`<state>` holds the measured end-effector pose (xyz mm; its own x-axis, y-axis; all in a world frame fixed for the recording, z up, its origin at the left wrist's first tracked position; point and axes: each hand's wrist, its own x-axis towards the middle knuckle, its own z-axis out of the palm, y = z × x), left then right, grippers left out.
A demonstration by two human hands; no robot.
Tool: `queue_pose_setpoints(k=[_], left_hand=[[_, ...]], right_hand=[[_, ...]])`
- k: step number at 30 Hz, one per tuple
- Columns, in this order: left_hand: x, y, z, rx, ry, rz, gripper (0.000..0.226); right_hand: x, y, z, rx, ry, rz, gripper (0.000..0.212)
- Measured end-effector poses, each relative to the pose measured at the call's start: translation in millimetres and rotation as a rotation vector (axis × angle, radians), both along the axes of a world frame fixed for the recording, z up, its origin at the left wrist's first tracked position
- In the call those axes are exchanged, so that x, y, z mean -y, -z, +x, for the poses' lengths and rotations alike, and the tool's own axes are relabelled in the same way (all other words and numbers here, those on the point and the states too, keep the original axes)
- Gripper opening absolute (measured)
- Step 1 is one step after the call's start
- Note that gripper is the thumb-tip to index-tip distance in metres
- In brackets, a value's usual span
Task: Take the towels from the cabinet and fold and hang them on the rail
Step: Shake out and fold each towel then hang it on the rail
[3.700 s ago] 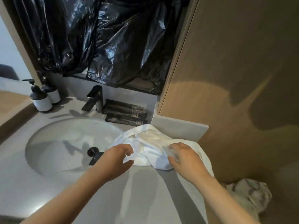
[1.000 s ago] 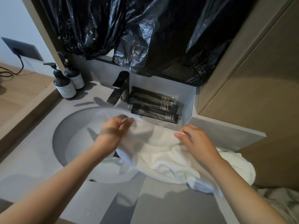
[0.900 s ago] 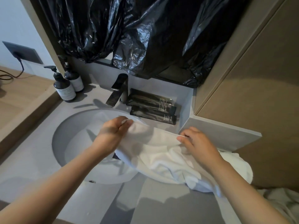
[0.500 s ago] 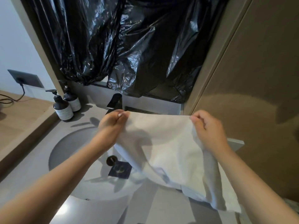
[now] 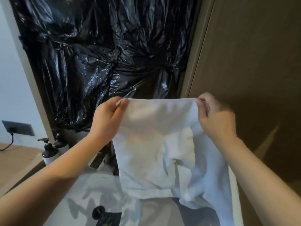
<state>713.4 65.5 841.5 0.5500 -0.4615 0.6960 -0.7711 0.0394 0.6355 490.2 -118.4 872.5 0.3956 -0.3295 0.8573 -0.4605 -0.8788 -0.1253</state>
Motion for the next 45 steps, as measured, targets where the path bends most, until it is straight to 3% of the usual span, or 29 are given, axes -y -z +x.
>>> queue_pose_setpoints(k=[3,10,16,20,25,27,32,37,40,45], left_hand=[[1.7,-22.0,-6.2,0.018,-0.002,-0.086,0.033],[4.4,-55.5,-13.7,0.053,-0.032,-0.211,0.038],[3.4,-63.5,-10.0,0.079,-0.088,-0.169,0.039],[5.9,-45.7,-5.0,0.130,-0.136,-0.049,0.036],[5.2,-20.4,5.7,0.076,-0.193,0.010,0.035],[4.3,-14.7,8.3,0.076,-0.205,0.045,0.034],[3.2,-3.9,11.1,0.069,-0.233,0.101,0.032],[3.6,-5.0,12.4,0.090,-0.240,0.115,0.033],[4.4,-9.1,10.3,0.130,-0.274,0.100,0.034],[11.2,-15.5,-10.7,0.175,-0.211,0.050,0.021]], right_hand=[[4.0,-27.6,0.9,-0.011,-0.075,0.101,0.032],[1.0,-75.7,-1.6,0.093,-0.140,0.017,0.029],[5.0,-76.5,2.7,0.083,-0.163,-0.004,0.026],[15.1,-55.3,7.1,-0.105,-0.091,0.038,0.023],[31.8,-4.9,0.0,-0.456,-0.004,0.233,0.038],[37.9,21.1,-7.4,-0.505,-0.042,0.338,0.040],[49.2,63.1,-25.2,-0.252,-0.170,0.552,0.032],[54.7,63.9,-36.4,-0.026,-0.223,0.735,0.025],[41.5,36.0,-30.8,0.074,-0.244,0.702,0.018],[10.0,-12.5,-18.1,0.007,-0.282,0.556,0.019]])
